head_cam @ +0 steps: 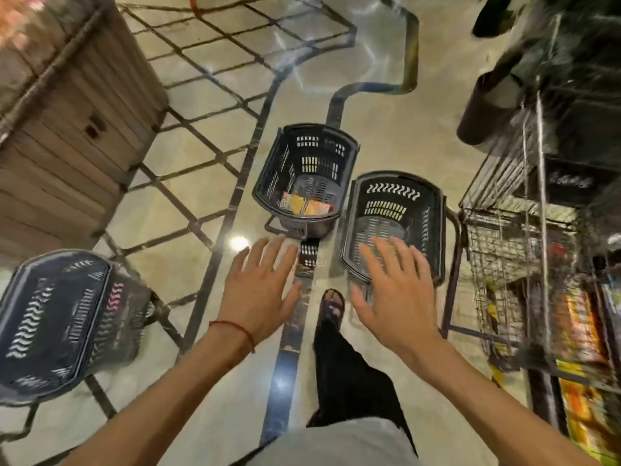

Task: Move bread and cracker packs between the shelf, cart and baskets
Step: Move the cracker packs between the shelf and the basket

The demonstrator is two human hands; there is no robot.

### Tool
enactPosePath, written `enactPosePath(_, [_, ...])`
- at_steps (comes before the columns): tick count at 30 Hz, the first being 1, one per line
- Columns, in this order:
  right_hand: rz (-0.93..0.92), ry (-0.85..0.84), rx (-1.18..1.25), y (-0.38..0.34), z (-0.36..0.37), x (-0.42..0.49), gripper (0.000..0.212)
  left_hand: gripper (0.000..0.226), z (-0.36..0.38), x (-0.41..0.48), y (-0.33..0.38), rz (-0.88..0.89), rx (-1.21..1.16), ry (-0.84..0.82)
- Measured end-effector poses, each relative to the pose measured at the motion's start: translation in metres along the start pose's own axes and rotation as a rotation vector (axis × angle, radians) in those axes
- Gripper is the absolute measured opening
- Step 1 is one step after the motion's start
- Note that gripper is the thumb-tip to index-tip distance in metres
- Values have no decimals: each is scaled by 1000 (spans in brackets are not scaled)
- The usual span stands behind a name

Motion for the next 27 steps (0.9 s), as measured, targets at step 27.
enactPosePath(27, [98,-198,48,-72,264,455,68,63,155,479,-264,146,-55,-362])
Point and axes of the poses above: each hand's wrist, its own x-axis towards the middle knuckle, its own z-axis out of the palm, y = z × x, the point moved 2 cm from there along x, towards the middle knuckle, and after that the axes turned 15 degrees about -x, right-handed, at the moved point
